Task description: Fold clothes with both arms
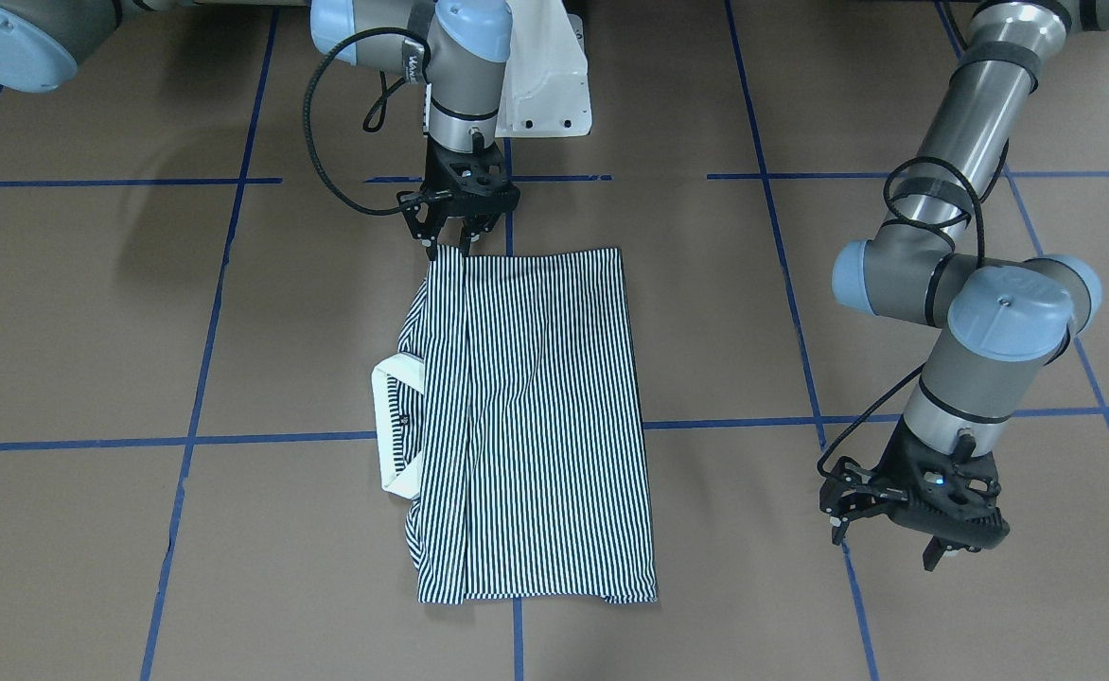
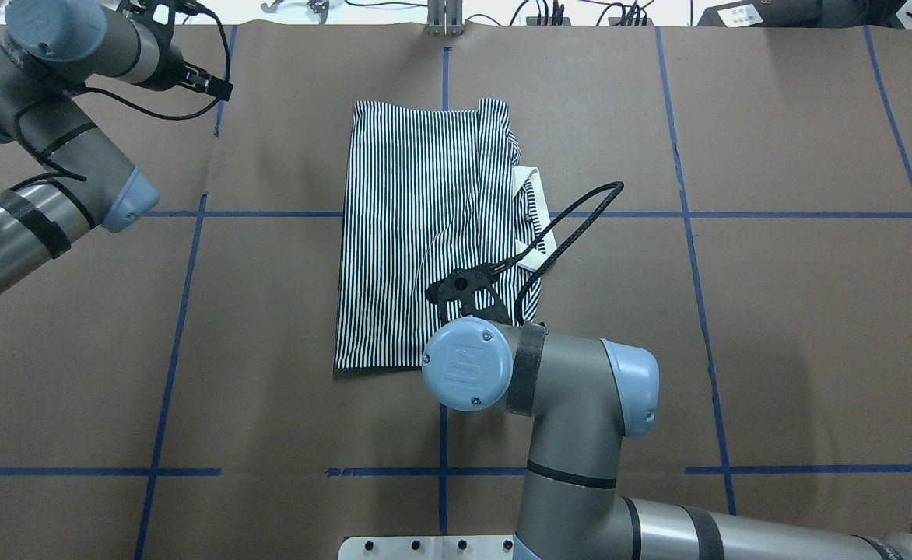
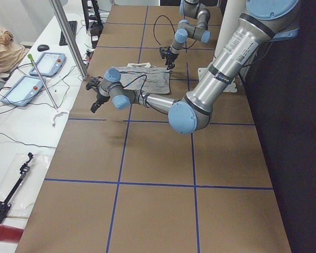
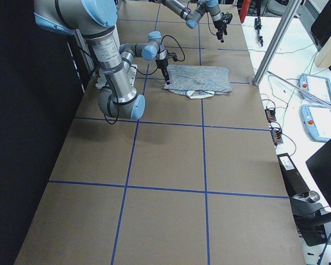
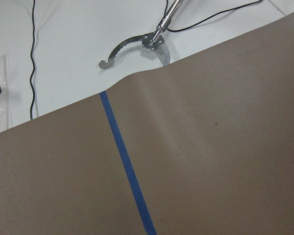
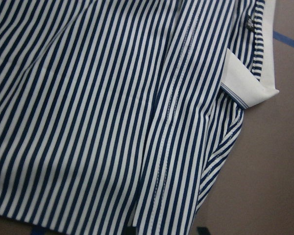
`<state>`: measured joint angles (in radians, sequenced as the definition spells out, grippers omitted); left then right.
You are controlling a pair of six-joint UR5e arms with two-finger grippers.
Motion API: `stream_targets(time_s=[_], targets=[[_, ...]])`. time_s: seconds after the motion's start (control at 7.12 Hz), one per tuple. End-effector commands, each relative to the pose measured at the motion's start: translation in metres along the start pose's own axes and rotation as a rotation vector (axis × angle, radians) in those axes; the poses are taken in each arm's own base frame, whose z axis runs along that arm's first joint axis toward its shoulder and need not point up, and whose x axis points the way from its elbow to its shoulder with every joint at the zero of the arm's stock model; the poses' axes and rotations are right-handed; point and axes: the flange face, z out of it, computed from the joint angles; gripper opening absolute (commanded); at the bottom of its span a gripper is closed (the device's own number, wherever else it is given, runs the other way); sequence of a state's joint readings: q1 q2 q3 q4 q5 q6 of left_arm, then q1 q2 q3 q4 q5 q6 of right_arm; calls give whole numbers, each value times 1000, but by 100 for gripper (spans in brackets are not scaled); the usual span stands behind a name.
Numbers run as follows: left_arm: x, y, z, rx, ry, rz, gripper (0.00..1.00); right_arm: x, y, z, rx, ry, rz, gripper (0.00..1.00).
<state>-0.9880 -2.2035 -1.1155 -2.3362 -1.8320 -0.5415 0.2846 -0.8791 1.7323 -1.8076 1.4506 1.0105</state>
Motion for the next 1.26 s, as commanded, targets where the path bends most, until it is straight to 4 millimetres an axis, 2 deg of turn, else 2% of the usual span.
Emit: stream_targets(time_s=[0.0,0.28,0.56,0.84,1.12], targets=[[-1,3,-2,2,1,1,100,-21,-10,5,-1,17,-57,46],[-1,4,-1,0,1,0,100,-21,-2,16,-14,34,-69,44],[-1,4,-1,0,1,0,100,-17,2,22,-25,81,-83,35],[-2,3,-1,1,0,0,100,-17,4,20,-28,92,-89,33],[3,5,0,-3,5,4,100,-15,4,19,-25,92,-88,5]])
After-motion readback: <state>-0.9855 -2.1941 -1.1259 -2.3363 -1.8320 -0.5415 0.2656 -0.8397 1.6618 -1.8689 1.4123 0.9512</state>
